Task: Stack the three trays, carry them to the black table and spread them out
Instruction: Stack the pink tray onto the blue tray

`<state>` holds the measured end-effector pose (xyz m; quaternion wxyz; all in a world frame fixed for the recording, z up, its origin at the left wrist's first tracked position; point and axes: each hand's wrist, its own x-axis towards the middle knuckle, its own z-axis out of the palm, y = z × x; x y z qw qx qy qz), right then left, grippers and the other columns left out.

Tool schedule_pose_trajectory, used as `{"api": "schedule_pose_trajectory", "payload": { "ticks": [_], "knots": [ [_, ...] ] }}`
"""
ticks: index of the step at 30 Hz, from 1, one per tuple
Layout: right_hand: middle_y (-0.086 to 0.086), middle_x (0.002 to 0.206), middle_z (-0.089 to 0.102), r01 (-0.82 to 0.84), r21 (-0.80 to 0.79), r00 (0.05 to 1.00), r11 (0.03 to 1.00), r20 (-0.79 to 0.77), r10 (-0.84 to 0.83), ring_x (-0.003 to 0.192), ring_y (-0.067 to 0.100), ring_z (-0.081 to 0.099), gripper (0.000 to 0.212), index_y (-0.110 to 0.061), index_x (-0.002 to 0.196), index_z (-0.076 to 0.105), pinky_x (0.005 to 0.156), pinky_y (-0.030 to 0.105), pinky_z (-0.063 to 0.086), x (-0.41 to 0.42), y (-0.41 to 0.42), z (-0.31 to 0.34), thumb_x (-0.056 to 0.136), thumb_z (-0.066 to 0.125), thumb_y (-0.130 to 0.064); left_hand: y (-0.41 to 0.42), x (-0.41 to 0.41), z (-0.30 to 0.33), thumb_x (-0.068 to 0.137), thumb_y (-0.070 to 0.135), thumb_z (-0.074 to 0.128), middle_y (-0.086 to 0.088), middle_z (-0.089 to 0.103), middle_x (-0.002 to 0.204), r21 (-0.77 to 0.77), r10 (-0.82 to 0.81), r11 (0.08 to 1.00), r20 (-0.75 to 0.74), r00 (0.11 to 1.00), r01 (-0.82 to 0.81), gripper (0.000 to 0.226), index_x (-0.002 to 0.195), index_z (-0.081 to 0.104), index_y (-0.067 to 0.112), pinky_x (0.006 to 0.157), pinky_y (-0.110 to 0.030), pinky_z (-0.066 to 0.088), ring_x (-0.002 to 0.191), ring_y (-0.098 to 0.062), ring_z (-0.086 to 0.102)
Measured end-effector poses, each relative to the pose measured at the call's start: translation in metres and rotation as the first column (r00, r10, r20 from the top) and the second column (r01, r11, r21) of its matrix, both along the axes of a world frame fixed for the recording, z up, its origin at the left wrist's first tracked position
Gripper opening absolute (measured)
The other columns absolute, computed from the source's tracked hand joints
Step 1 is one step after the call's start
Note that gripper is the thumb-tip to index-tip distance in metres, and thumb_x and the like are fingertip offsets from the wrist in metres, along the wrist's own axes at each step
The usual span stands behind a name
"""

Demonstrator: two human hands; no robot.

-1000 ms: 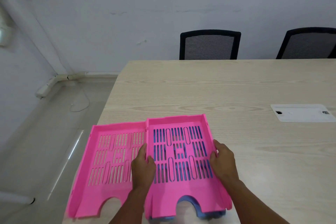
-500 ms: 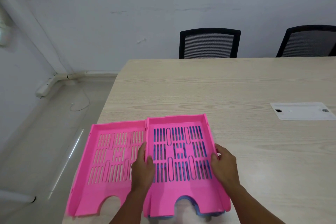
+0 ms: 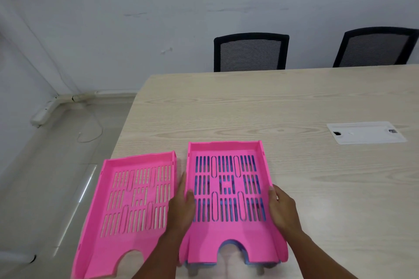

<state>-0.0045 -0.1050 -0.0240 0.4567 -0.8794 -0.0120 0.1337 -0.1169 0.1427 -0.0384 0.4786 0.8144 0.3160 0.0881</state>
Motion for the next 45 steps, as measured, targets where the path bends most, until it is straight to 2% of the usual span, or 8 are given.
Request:
{"api": "schedule_pose_trajectory", "payload": {
  "ticks": [4,9,22,26,28,30,40,45],
  "knots": [
    [0.005,0.088,0.071,0.021,0.005,1.000,1.000,0.000,-0.021,0.083,0.018,0.068,0.040,-0.013,0.099,0.068,0.073,0.033,0.054,0.007,-0.007,0.002,0.107,0.031,-0.027,-0.014,0.010,0.002,0.104,0.025,0.041,-0.022,0.072,0.103,-0.066,-0.036,0.997,-0.012,0.999,0.035,0.062,0.156,0.011,0.042,0.072,-0.038,0.060,0.082,-0.039,0.072],
    [0.007,0.084,0.070,0.036,-0.015,0.999,0.999,0.012,-0.035,0.080,0.020,0.067,0.039,-0.011,0.094,0.067,0.069,0.033,0.052,0.017,-0.008,-0.001,0.107,0.032,-0.026,-0.014,0.018,-0.005,0.106,0.025,0.032,0.000,0.036,0.057,0.027,-0.039,0.999,-0.043,0.998,0.040,0.057,0.150,0.004,0.049,0.043,-0.028,0.039,0.044,-0.013,0.038],
    [0.008,0.081,0.068,0.035,-0.031,0.998,0.999,0.062,-0.034,0.078,0.027,0.065,0.033,-0.012,0.087,0.065,0.064,0.033,0.051,0.055,0.008,0.004,0.105,0.039,-0.022,0.002,0.057,0.001,0.106,0.022,0.034,0.008,0.045,0.073,-0.017,-0.077,0.997,-0.075,0.994,0.076,0.061,0.151,0.004,0.050,0.045,-0.028,0.039,0.043,-0.005,0.034],
    [0.014,0.127,0.063,0.092,-0.084,0.986,0.992,0.147,-0.079,0.121,0.030,0.058,0.038,-0.004,0.136,0.056,0.103,0.047,0.050,0.054,0.013,0.014,0.100,0.049,-0.015,0.007,0.055,0.014,0.105,0.019,0.039,0.025,0.046,0.083,-0.035,-0.069,0.997,-0.071,0.995,0.067,0.057,0.158,0.019,0.028,0.061,-0.010,0.044,0.064,0.009,0.052],
    [0.013,0.130,0.061,0.066,-0.108,0.979,0.992,0.201,-0.043,0.125,0.029,0.053,0.041,-0.004,0.138,0.053,0.104,0.043,0.046,0.054,0.018,0.020,0.098,0.051,-0.012,0.010,0.052,0.024,0.105,0.020,0.040,0.008,0.060,0.131,-0.040,-0.044,0.998,-0.052,0.998,0.042,0.054,0.156,0.026,0.021,0.098,-0.022,0.049,0.115,-0.002,0.062],
    [0.013,0.122,0.063,0.024,-0.115,0.963,0.993,0.268,0.007,0.119,0.027,0.052,0.037,-0.007,0.132,0.057,0.100,0.040,0.045,0.052,0.026,0.026,0.095,0.052,-0.008,0.017,0.047,0.030,0.104,0.021,0.041,-0.007,0.042,0.156,-0.032,-0.023,0.999,-0.056,0.998,0.021,0.052,0.155,0.030,0.019,0.117,-0.041,0.034,0.142,-0.024,0.041],
    [0.023,0.138,0.060,-0.141,-0.127,0.940,0.982,0.295,0.173,0.129,0.035,0.054,0.042,0.003,0.136,0.057,0.114,0.046,0.040,0.028,0.111,0.035,0.095,0.057,-0.006,0.074,-0.008,0.041,0.103,0.018,0.044,-0.017,0.065,0.132,0.038,0.111,0.993,-0.040,0.993,-0.109,0.041,0.143,0.050,0.016,0.093,-0.045,0.056,0.105,-0.041,0.067],
    [0.024,0.136,0.061,-0.272,-0.105,0.912,0.957,0.288,0.291,0.127,0.036,0.055,0.038,0.005,0.133,0.058,0.113,0.047,0.041,-0.005,0.166,0.034,0.096,0.056,-0.005,0.112,-0.051,0.039,0.101,0.017,0.047,-0.014,0.062,0.137,0.039,0.189,0.982,-0.050,0.981,-0.187,0.038,0.139,0.055,0.016,0.101,-0.028,0.039,0.126,-0.028,0.059]
  ]
}}
